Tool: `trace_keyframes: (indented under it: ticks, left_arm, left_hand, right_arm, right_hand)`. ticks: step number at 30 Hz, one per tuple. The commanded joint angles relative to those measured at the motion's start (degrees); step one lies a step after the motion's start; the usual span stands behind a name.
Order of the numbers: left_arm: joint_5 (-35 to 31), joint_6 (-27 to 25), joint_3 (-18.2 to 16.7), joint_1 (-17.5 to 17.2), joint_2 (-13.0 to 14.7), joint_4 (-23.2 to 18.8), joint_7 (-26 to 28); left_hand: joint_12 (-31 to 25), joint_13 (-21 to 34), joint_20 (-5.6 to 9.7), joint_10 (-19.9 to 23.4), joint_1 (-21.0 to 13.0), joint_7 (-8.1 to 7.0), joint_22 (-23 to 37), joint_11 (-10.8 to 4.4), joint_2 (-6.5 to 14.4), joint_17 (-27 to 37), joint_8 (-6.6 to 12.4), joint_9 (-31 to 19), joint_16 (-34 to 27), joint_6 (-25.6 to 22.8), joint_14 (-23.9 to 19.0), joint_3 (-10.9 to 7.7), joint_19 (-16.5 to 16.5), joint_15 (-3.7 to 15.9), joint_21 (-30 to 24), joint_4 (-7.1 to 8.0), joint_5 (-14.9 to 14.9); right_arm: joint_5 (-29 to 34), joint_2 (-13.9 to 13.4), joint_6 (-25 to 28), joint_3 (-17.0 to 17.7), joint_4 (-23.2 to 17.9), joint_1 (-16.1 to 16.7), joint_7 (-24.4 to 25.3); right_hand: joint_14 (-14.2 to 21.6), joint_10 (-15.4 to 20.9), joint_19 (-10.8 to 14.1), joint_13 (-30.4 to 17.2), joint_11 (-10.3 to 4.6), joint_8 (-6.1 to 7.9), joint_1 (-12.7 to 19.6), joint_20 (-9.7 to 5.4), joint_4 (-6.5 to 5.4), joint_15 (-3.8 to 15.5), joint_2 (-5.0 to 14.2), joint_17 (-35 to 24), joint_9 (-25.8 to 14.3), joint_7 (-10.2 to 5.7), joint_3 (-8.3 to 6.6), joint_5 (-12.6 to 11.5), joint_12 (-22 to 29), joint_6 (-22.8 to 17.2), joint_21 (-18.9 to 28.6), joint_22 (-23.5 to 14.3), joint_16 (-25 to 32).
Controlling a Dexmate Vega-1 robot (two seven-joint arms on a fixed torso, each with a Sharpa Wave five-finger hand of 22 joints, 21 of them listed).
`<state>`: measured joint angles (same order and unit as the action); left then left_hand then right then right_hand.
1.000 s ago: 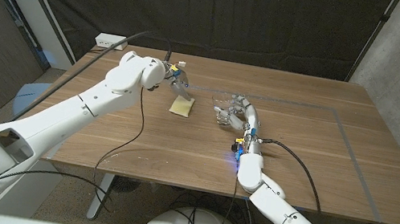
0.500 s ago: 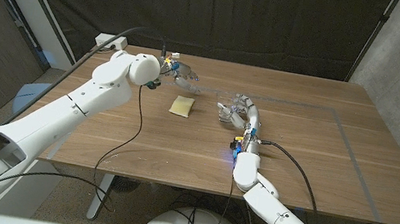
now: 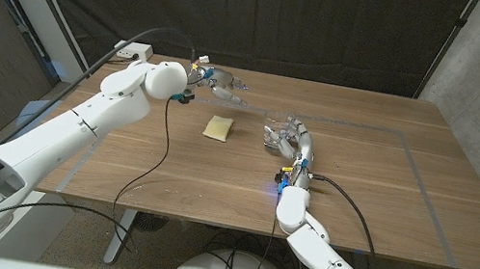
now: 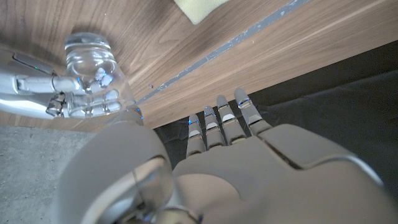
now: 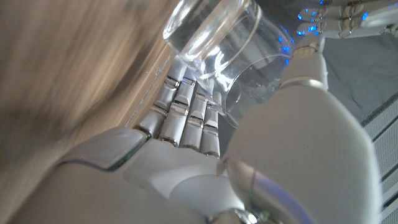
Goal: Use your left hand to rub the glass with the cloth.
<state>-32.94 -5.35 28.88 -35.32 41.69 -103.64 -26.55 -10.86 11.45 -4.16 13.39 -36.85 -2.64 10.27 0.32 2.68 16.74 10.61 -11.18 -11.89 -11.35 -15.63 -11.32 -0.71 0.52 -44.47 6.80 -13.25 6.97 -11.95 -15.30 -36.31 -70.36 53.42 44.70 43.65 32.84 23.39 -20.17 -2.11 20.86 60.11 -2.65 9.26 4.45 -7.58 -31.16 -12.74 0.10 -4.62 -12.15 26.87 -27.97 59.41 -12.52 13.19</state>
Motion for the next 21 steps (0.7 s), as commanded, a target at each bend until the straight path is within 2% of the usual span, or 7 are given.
trace_keyframes:
  ticks: [1, 3, 12, 14, 15, 17, 21]
  left_arm:
    - [3.76, 3.1, -0.5, -0.14, 1.25, 0.96, 4.62]
    - [4.13, 3.22, -0.53, -0.2, 1.38, 1.01, 4.94]
    - [4.87, 2.87, -0.38, -0.44, 2.01, 0.71, 5.65]
    - [4.87, 2.84, -0.39, -0.63, 2.24, 0.45, 5.9]
    - [4.91, 2.8, -0.42, -0.74, 2.36, 0.29, 5.96]
    - [5.0, 2.55, -0.52, -0.97, 2.56, -0.05, 6.05]
    - [5.24, 1.99, -0.74, -1.42, 2.9, -0.69, 6.1]
  left_hand:
    - [-0.52, 0.06, 0.06, 0.4, -0.43, -0.09, 0.07, -0.36, 0.32, -0.01, 0.43, -0.07, -0.58, -0.28, -1.04, -0.26, 0.43, 0.35, 0.3, -0.32, -0.03]
    - [-0.56, 0.06, 0.01, 0.5, -0.5, -0.07, 0.07, -0.45, 0.36, -0.06, 0.49, -0.06, -0.66, -0.35, -1.21, -0.27, 0.49, 0.42, 0.33, -0.36, -0.02]
    - [-0.62, 0.06, 0.06, 0.68, -0.72, -0.08, 0.08, -0.51, 0.44, -0.23, 0.58, -0.02, -0.77, -0.38, -1.34, -0.28, 0.58, 0.38, 0.51, -0.53, 0.02]
    - [-0.62, 0.06, 0.05, 0.68, -0.75, -0.1, 0.08, -0.49, 0.46, -0.27, 0.64, -0.01, -0.77, -0.49, -1.31, -0.28, 0.58, 0.33, 0.55, -0.55, 0.03]
    - [-0.61, 0.06, 0.08, 0.66, -0.77, -0.08, 0.08, -0.47, 0.47, -0.28, 0.72, -0.01, -0.76, -0.69, -1.26, -0.27, 0.6, 0.34, 0.56, -0.57, 0.04]
    - [-0.62, 0.06, 0.08, 0.7, -0.8, -0.12, 0.08, -0.43, 0.49, -0.32, 0.82, 0.0, -0.79, -0.93, -1.3, -0.27, 0.6, 0.36, 0.61, -0.59, 0.06]
    - [-0.63, 0.06, 0.04, 0.73, -0.86, -0.11, 0.08, -0.52, 0.52, -0.39, 0.84, 0.02, -0.8, -0.96, -1.27, -0.26, 0.51, 0.37, 0.74, -0.64, 0.09]
  right_arm:
    - [1.29, -2.6, 8.07, -0.55, -4.88, 1.12, -3.32]
    - [1.27, -2.78, 9.01, -0.58, -5.51, 1.18, -3.7]
    - [1.06, -5.4, 12.09, -1.32, -8.58, 0.92, -8.62]
    - [0.9, -5.69, 12.54, -1.32, -9.06, 0.97, -9.19]
    - [0.9, -5.91, 13.03, -1.32, -9.54, 1.03, -9.51]
    - [1.02, -6.6, 13.7, -1.45, -10.46, 1.08, -10.37]
    - [0.3, -8.38, 14.95, -1.54, -12.43, 0.96, -13.75]
  right_hand:
    - [-4.76, 0.28, -3.29, 1.76, -3.17, -1.89, 10.27, -0.91, -3.04, 7.89, 13.09, 3.73, 0.45, -7.09, -1.68, 0.08, -3.26, -4.54, 0.24, 1.19, -2.86]
    - [-7.63, -2.73, -4.51, 2.64, -2.44, -3.28, 9.24, 0.5, -3.3, 6.58, 12.82, 5.11, 0.67, -6.22, -1.5, -0.18, -5.53, -2.17, 0.09, 1.7, -2.95]
    - [-17.98, -11.72, -9.4, 5.38, 0.44, -9.11, 5.13, 4.57, -4.16, 1.74, 10.93, 9.08, 1.02, -3.23, -0.1, -1.65, -12.06, 9.84, -2.6, 2.41, -2.93]
    - [-20.09, -14.48, -12.28, 5.97, 0.83, -10.32, 4.08, 5.36, -4.46, -0.01, 10.95, 10.0, 1.16, -3.98, 0.14, -2.0, -13.42, 13.95, -4.01, 2.35, -2.8]
    - [-21.72, -16.04, -14.7, 6.24, 0.59, -10.53, 3.16, 5.56, -4.8, -0.91, 10.94, 10.45, 1.24, -4.85, 0.41, -2.15, -14.04, 15.82, -5.02, 2.26, -2.89]
    - [-24.71, -18.99, -17.74, 6.63, 0.64, -10.66, 1.62, 5.64, -5.29, -2.16, 10.61, 11.14, 1.37, -5.05, 0.99, -2.48, -14.96, 18.65, -6.39, 2.15, -3.03]
    - [-31.77, -27.22, -23.85, 7.24, 3.19, -10.9, -3.03, 7.63, -6.97, -4.72, 9.59, 12.39, 1.54, -2.27, 2.97, -3.4, -16.24, 26.79, -9.34, 2.0, -3.06]
